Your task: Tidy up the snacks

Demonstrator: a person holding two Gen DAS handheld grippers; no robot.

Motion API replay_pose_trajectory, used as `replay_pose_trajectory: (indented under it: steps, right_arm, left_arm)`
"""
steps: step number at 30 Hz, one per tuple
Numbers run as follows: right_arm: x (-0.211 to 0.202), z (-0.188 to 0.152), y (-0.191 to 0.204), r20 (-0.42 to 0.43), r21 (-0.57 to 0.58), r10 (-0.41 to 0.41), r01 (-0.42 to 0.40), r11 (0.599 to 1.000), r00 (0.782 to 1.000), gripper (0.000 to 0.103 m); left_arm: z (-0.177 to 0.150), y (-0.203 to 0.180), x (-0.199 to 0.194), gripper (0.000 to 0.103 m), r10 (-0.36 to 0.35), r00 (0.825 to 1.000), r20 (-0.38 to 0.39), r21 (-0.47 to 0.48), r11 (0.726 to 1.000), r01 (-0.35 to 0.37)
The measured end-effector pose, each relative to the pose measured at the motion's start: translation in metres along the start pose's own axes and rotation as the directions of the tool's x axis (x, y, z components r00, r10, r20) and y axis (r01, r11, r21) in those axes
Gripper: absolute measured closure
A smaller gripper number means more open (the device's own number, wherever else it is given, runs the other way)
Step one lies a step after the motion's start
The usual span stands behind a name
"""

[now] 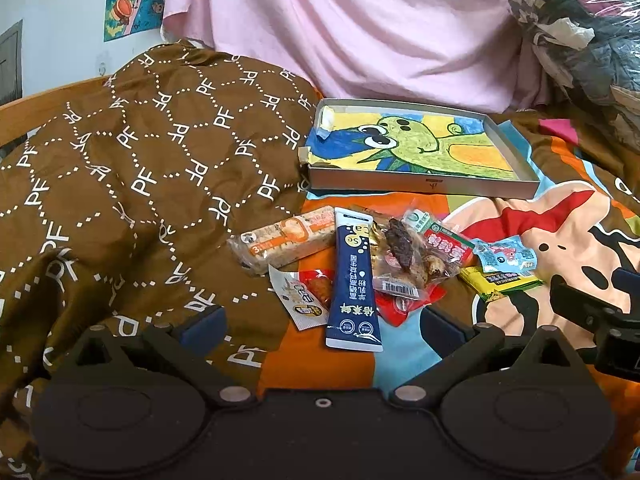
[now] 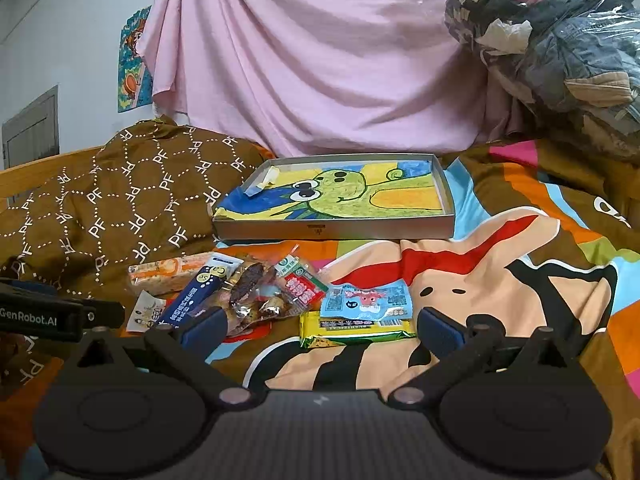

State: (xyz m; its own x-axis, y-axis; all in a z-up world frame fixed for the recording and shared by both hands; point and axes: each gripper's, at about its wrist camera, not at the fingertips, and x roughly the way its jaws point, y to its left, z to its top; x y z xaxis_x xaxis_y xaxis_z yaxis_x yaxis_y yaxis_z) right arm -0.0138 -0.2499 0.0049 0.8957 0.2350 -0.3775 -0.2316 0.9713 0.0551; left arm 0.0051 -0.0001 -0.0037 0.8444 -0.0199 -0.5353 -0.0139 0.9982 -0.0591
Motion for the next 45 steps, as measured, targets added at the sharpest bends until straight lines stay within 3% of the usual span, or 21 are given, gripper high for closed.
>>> replay_pose_trajectory:
  steps: [33, 41, 45]
  right_arm:
    - [0.015, -0.009, 0.0, -0.054, -0.009, 0.039, -0.04, 0.999, 0.998, 0.0]
    - [0.03, -0.011, 0.001, -0.1, -0.039, 0.071, -0.075, 0.996, 0.992, 0.0]
    - [0.036, -0.011, 0.001, -0.118, -0.064, 0.08, -0.088, 0.994, 0.99, 0.0]
  left_arm:
    - [-0.001, 0.008, 0.024, 0.001, -0.003, 0.996, -0.085, -0.061, 0.998, -0.002]
    - [0.003, 0.005, 0.035, 0.001, -0.018, 0.995, -0.094, 0.004, 1.0, 0.019]
    - [0.008, 0.002, 0.041, 0.001, -0.035, 0.998, -0.06, 0.053, 0.998, 0.038]
